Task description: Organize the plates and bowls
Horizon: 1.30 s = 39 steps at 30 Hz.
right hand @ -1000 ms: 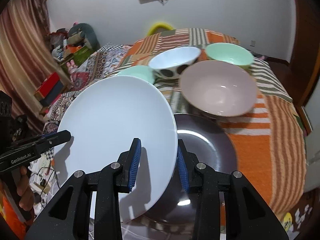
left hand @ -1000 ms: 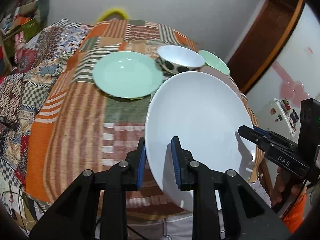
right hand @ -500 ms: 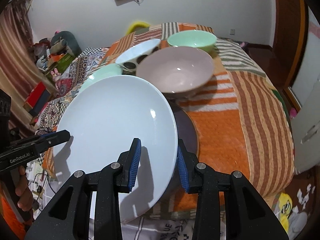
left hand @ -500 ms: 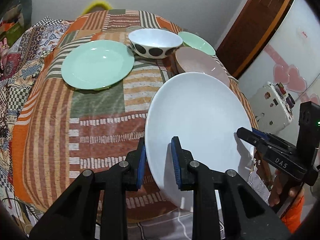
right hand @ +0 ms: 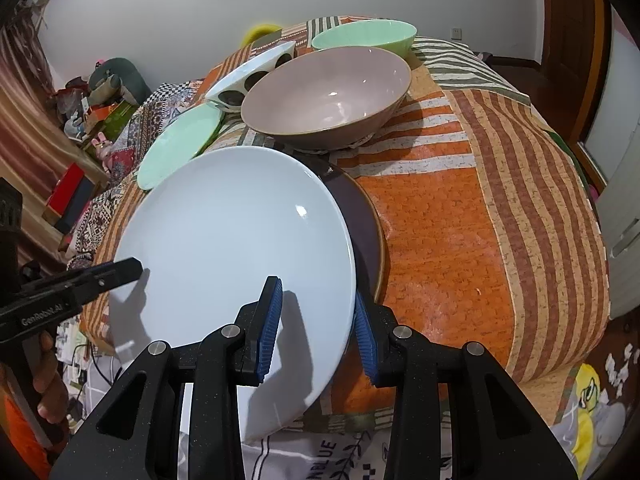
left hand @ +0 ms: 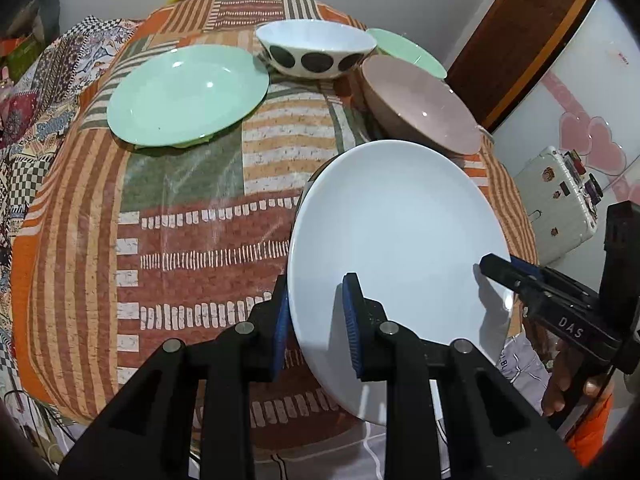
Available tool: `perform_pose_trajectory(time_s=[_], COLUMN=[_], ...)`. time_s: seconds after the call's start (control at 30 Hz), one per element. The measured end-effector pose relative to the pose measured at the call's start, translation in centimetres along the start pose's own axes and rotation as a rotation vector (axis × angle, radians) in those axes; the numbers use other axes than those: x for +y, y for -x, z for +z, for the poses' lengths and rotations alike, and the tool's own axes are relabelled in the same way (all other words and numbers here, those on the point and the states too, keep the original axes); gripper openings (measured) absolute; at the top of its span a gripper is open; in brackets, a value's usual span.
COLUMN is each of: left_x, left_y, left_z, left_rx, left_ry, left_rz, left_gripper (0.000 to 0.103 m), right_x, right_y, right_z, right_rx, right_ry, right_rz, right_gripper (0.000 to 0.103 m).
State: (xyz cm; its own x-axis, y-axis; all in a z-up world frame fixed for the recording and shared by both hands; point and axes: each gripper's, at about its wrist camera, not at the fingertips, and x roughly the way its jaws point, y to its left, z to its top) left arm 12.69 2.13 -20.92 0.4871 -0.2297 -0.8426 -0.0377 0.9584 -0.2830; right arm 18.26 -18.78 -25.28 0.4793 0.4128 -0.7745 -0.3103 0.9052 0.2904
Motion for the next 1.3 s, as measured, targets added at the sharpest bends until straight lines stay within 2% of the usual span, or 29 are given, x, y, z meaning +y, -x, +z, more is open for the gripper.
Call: perform_pose_trajectory(time_s=[0.9, 1.03, 1.2, 1.3], left_x=[0.0, 0.3, 0.2, 0.1], left_y=[-3.5, -3.7, -3.8, -3.8], left_z=[1.3, 1.3, 1.2, 1.3], left_rx=[0.039, 0.045, 0.044, 0.039], left_ry=[-0.007, 0.006, 0.000, -0.005], left_rz=[0.015, -0.002, 0.008, 0.009], left_gripper=[0.024, 0.024, 0.024, 0.024], right_x=[-0.6, -0.5, 0.2, 0.5], right_y=[-1.2, -1.3, -1.5, -1.3], right_z=[1.5, 1.6, 1.7, 1.8], right_rx=[0.009, 0.007, 0.005, -0.025], right_ry=[0.013, 0.026, 0.076, 0.128], right_rz=[-0.037, -0.044, -0.080, -0.144], right_gripper=[0.033, 0.033, 0.034, 0.035])
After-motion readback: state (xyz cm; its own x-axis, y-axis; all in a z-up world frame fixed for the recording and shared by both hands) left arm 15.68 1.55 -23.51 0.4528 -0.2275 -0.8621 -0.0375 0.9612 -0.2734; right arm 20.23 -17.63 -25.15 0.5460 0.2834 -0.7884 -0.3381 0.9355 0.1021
